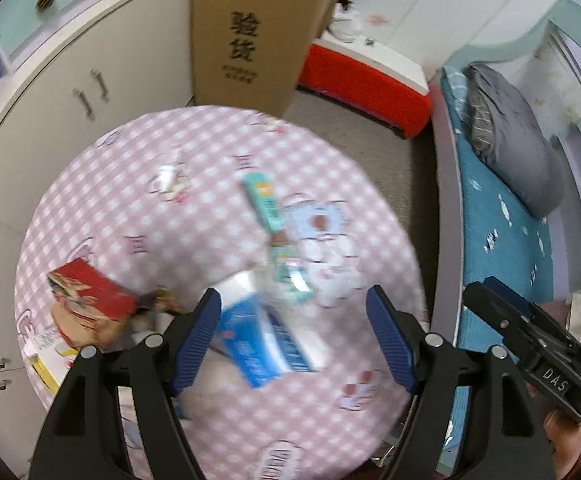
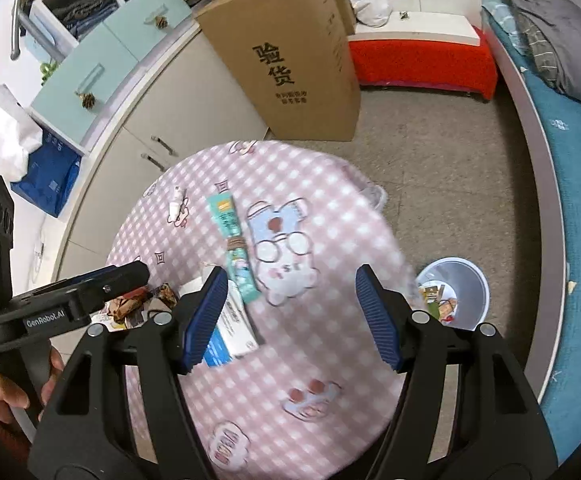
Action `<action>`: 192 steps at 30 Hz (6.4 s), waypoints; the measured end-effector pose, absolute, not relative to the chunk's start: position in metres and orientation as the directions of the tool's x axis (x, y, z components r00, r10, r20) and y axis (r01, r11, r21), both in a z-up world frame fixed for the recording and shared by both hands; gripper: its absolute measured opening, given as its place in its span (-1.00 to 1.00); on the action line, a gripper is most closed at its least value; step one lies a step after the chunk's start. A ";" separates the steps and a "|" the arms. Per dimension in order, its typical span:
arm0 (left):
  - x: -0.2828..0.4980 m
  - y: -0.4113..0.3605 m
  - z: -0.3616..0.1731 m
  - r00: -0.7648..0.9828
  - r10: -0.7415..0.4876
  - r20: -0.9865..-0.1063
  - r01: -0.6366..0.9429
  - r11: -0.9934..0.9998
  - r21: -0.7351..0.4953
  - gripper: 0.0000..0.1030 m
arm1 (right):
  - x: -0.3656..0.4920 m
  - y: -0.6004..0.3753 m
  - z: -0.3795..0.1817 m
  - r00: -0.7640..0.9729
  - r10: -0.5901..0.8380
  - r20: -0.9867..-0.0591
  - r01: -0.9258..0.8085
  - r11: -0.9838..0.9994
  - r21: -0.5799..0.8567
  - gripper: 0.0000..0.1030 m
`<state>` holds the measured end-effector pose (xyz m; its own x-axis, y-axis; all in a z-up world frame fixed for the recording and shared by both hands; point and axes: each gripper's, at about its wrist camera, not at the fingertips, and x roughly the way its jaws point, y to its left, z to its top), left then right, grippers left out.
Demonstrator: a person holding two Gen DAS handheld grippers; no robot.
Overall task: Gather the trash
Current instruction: 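Grasp the white bottle with the left gripper while the right grasps the teal pouch, then carry both items over the bucket, open the right gripper then the left to drop them, then grasp the red paper bag with the left gripper while the right grasps the blue-white carton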
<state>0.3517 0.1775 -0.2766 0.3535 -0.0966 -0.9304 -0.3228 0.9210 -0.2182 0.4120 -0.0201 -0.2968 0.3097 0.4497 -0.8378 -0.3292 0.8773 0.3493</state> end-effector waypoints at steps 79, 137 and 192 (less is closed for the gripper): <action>0.453 -0.118 -0.247 0.388 -0.198 -0.900 0.045 0.980 -0.196 -0.60 | 0.460 -0.260 -0.276 0.407 0.417 -0.813 -0.198 0.909 0.367 0.11; 0.406 -0.066 -0.267 0.315 -0.148 -0.938 -0.047 0.984 -0.171 0.45 | 0.417 -0.232 -0.280 0.406 0.431 -0.806 -0.150 0.901 0.406 0.28; 0.320 0.277 -0.311 0.366 -0.111 -0.924 -0.308 0.923 -0.233 -0.69 | 0.380 0.073 -0.409 0.158 0.402 -0.902 -0.247 0.900 0.358 -0.53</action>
<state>0.3197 0.2769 -0.3106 0.3661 -0.1109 -0.9239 -0.3076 0.9226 -0.2327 0.3804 0.0725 -0.4088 0.1579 0.4018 -0.9020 -0.2471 0.9005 0.3579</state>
